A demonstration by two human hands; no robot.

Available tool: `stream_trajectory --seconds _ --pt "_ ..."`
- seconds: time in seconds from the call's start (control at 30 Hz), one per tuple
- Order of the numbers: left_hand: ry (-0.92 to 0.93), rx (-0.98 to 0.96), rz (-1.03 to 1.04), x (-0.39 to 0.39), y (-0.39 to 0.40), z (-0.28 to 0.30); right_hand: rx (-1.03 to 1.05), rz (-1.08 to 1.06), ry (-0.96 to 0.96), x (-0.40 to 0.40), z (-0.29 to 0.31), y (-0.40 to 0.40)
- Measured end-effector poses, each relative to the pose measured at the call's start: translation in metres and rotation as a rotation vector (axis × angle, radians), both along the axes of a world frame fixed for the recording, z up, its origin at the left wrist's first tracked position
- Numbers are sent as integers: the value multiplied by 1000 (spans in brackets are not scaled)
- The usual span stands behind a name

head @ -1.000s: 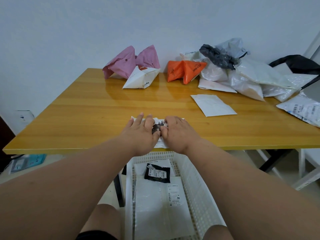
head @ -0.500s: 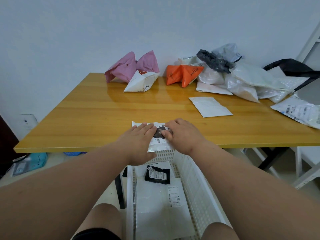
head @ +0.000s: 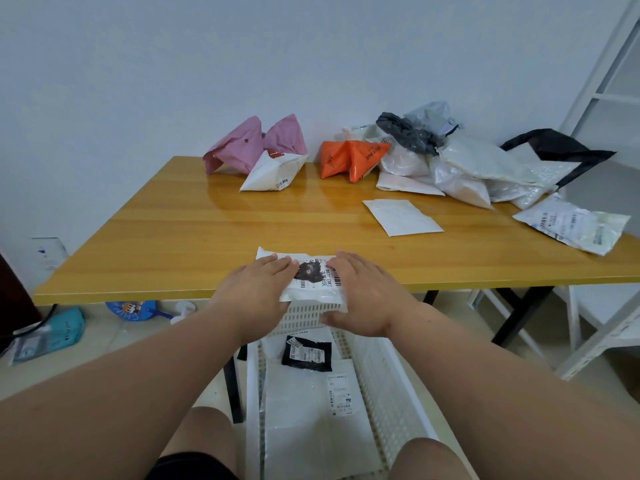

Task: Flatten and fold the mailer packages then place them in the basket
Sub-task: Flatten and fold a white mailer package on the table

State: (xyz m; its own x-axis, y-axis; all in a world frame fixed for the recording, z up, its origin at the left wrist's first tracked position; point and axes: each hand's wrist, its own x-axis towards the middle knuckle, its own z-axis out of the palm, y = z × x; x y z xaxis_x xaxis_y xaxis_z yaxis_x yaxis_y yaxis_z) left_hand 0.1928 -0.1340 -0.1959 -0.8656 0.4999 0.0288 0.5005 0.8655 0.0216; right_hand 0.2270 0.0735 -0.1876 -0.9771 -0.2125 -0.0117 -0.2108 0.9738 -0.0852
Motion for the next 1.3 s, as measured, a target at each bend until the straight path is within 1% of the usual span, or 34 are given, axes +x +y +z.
stream_trajectory --seconds 0.1,0.2,0.33,0.4,0.5,0.6,0.63,0.7,0.77,0.87,0.93,1.0,1.07,1.17,1.2,1.23,1.3 --pt "53 -13 -23 11 -6 4 -21 3 88 8 2 3" --pt "95 -60 -67 21 -10 6 12 17 150 21 8 2" --pt "98 -82 -86 34 -13 18 -8 22 240 35 18 -2" --pt "86 -33 -67 39 -15 27 -64 -16 260 39 24 -5" --pt "64 108 -33 44 -20 36 -174 -84 252 42 34 -9" --pt "57 167 7 50 -22 39 -273 -124 140 45 41 -9" --pt "31 171 19 51 -21 38 -306 -132 66 45 42 -8" --pt "-82 187 34 51 -20 35 -348 -150 -89 48 41 -7" --pt "-214 158 50 49 -20 26 -297 -167 -195 51 33 -6" --pt "-362 44 73 47 -20 7 -184 -181 -270 54 13 -4" --pt "-400 -59 75 46 -20 -7 -134 -196 -302 56 -2 -3" --pt "-402 -111 98 40 -18 -23 -95 -203 -343 52 -19 -1" --pt "-420 -72 121 35 -15 -38 -133 -224 -386 45 -36 2" --pt "-537 146 202 22 -11 -61 -307 -293 -386 30 -62 8" --pt "-554 187 220 17 -11 -68 -347 -314 -369 24 -70 10" --pt "-550 195 212 12 -10 -75 -376 -329 -357 17 -77 12" --pt "-537 148 167 0 -8 -90 -394 -334 -370 4 -91 15"
